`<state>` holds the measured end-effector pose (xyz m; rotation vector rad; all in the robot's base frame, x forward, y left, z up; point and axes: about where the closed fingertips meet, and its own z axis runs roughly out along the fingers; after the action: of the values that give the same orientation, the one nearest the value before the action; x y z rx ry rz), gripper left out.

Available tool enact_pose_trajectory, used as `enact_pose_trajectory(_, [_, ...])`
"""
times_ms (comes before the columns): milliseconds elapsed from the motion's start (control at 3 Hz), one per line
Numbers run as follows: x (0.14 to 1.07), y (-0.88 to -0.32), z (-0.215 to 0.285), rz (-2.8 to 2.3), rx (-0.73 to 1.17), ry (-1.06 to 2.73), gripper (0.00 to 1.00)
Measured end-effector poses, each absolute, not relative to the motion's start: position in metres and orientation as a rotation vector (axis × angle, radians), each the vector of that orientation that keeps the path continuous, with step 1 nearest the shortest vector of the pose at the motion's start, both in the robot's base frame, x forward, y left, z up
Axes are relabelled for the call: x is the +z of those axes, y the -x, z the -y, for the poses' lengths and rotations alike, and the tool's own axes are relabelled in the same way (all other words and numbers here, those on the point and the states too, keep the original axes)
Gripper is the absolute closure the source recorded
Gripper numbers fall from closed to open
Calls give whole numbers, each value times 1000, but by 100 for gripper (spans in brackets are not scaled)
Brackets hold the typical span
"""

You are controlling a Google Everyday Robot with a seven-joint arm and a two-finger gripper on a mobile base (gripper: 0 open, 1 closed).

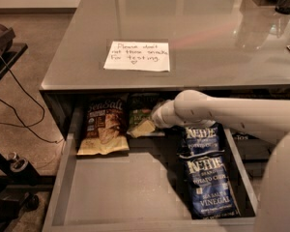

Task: Pick green jalapeno chip bag from top drawer and place on counter

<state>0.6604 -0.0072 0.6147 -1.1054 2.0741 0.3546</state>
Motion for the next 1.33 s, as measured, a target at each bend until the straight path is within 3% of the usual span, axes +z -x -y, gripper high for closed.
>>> enact_pose_trajectory(667, [594, -663, 18, -2174, 303, 1105, 0])
enact_pose_trajectory(1333, [589, -663, 33, -2209, 276, 1069, 41])
